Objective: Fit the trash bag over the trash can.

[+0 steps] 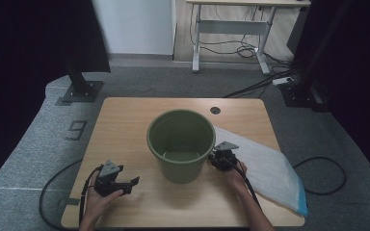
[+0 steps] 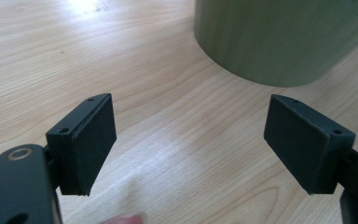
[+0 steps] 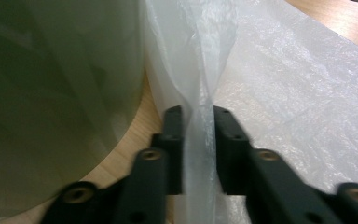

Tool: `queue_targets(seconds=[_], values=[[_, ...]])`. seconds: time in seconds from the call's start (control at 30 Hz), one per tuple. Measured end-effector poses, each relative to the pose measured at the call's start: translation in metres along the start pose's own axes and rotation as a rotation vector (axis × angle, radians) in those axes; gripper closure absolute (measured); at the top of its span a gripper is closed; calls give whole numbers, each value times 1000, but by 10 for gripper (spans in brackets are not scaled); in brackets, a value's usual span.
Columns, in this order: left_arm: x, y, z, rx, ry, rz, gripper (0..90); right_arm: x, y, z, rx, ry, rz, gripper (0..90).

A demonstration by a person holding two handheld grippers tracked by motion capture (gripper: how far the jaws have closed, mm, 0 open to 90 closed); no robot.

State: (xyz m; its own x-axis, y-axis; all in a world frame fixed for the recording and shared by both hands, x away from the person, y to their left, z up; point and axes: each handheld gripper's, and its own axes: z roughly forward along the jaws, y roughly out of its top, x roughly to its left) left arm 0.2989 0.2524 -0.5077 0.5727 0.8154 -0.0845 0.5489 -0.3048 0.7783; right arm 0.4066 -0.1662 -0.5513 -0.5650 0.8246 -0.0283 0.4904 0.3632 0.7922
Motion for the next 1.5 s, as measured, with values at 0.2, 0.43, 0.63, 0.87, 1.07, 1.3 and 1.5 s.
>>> queue_targets(seconds=[0.2,0.43,0.63,0.87,1.07,1.3,1.5], values=[[1,0,-1,9,21,-3,161,-13,4,-17,-80,-4,45,886],[3,-1,-2,7,19,-9,160,-28,21,-63,-251,-25,125,886],[3,-1,-1,13,16,-12,160,-39,29,-91,-350,-31,176,886],[1,-1,2,26,11,-5,160,-43,36,-113,-418,-46,188,886],[4,-3,2,29,10,-17,161,-43,42,-118,-425,-51,169,886],[6,-3,2,34,10,-18,160,-37,61,-130,-432,-57,134,887],[9,-3,-2,12,3,-38,160,-31,89,-146,-457,-63,96,887]])
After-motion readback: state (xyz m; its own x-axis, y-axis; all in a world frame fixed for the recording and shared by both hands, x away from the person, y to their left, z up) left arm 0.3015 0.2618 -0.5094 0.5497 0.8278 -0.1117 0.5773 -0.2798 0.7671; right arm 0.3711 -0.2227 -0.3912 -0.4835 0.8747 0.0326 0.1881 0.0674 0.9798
